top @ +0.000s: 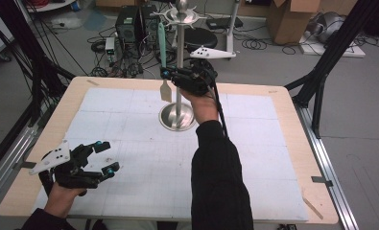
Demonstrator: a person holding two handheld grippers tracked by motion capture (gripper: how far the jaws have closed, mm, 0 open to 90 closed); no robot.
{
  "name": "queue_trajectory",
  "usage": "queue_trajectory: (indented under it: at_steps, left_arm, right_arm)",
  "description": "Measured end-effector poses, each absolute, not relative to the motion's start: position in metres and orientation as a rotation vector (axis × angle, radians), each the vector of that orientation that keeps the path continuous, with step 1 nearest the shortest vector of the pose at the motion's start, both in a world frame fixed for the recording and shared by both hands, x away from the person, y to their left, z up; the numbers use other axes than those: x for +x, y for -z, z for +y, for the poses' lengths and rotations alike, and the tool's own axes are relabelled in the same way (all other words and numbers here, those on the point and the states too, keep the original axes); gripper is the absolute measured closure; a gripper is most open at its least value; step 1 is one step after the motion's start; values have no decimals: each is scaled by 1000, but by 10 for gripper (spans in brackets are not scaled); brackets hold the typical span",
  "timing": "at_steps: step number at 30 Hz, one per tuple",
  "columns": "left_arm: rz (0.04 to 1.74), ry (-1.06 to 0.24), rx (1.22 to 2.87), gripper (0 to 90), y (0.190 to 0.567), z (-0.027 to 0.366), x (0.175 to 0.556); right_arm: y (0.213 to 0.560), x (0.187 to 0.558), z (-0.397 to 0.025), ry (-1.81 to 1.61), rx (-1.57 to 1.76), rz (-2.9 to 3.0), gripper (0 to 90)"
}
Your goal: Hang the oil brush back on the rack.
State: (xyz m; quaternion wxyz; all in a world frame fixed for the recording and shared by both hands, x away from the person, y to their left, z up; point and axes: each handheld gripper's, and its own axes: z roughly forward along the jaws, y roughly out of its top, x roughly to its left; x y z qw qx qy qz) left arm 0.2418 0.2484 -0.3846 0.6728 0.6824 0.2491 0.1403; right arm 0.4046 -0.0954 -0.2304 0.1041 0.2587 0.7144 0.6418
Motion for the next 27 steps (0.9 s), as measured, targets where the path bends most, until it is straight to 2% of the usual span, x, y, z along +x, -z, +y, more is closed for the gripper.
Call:
queue_trajectory:
  at_steps: [27]
  left_arm:
    - [563,-312,1534,188,386,249,243]
  right_arm:
    - [237,419,-103,-1817,883,2106,837]
